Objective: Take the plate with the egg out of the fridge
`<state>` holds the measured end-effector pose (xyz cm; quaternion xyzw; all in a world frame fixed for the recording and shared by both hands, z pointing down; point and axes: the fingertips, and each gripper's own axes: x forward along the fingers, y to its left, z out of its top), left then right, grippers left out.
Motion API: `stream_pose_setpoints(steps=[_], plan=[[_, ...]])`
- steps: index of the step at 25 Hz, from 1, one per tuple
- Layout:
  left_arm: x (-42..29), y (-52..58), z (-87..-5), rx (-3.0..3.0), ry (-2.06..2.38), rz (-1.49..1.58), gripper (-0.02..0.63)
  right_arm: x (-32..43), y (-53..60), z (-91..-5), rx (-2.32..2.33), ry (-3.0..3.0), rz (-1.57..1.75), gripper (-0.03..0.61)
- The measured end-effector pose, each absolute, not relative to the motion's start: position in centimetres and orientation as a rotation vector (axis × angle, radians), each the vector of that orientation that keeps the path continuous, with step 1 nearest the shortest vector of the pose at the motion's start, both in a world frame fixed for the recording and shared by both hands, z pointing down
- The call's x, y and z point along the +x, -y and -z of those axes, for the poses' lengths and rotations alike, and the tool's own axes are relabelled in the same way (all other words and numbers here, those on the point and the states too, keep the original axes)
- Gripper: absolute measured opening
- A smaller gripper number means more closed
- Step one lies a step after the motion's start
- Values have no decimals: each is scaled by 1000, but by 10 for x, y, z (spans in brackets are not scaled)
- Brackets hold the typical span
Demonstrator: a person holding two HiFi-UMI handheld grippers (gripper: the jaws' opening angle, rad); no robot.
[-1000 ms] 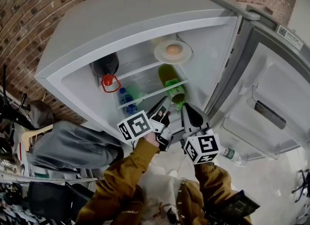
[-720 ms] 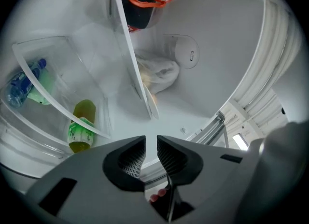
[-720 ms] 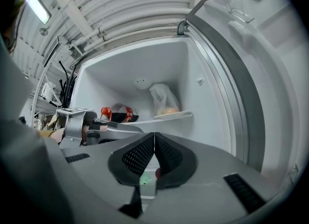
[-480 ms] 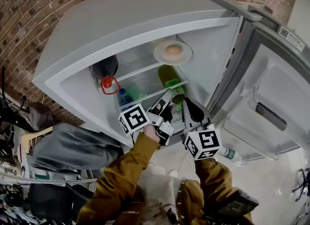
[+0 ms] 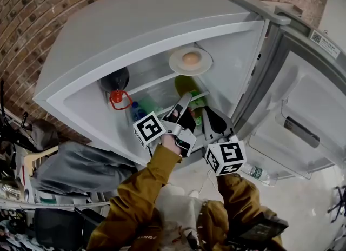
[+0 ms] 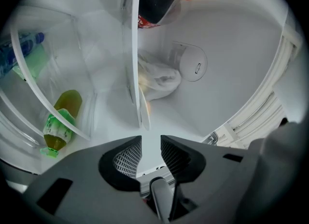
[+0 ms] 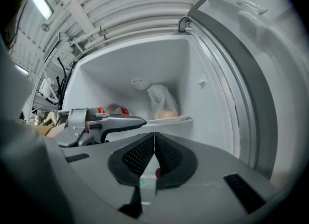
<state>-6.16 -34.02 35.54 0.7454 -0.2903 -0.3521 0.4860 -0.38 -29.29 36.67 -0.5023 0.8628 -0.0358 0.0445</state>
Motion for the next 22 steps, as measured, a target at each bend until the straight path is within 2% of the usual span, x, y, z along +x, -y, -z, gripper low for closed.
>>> stream_pose_setpoints(steps=[6,22], plan=[[-58,348,-348,1779,679,903,152,-4,298,-361,-1530,-2636,88,8],[-58,381,-343,1712,759,886,152,-2,309,-355,-1509,-2647,56,8]])
